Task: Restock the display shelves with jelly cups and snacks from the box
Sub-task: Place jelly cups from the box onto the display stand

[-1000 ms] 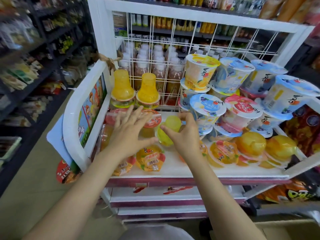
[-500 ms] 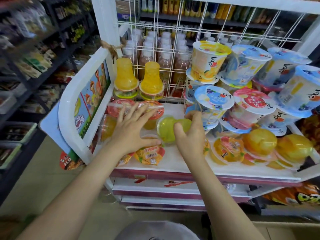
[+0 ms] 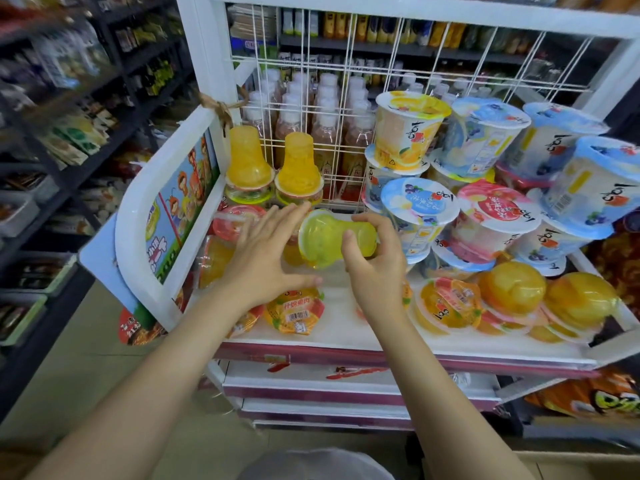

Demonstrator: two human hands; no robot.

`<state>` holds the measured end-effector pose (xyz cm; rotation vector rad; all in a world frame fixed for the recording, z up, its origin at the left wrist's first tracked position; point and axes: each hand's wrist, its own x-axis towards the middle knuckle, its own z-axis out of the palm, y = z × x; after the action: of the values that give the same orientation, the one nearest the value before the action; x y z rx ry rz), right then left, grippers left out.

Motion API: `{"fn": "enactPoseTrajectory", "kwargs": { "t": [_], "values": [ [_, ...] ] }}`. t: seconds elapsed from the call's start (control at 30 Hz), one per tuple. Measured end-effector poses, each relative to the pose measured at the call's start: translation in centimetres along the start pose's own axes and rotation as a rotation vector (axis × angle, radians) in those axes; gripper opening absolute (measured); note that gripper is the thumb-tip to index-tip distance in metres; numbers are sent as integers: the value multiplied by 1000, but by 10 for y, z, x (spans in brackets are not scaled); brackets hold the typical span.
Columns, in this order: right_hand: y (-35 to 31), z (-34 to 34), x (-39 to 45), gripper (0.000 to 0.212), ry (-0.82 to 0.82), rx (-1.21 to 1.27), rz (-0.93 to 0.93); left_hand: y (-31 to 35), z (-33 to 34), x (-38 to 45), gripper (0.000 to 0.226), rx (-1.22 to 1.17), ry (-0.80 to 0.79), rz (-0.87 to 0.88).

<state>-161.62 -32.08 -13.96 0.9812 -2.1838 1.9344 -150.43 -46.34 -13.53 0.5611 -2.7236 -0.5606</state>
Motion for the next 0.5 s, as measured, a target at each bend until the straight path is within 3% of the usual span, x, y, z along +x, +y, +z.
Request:
{"fn": "enactPoseTrajectory", "kwargs": {
  "t": [0.13, 0.27, 0.4, 0.5],
  "values": [
    [-19, 6, 11, 16, -29, 123, 19, 14, -13, 3, 104, -173, 175, 45],
    [-39, 15, 17, 22, -56, 308, 168, 12, -22, 3, 105, -233, 227, -16],
    [-43, 25, 20, 30, -283, 417, 232, -1, -34, -9, 87, -305, 336, -56],
    [-40, 35, 18, 23, -472, 252, 217, -10, -38, -22, 82, -441, 370, -143]
  ]
}}
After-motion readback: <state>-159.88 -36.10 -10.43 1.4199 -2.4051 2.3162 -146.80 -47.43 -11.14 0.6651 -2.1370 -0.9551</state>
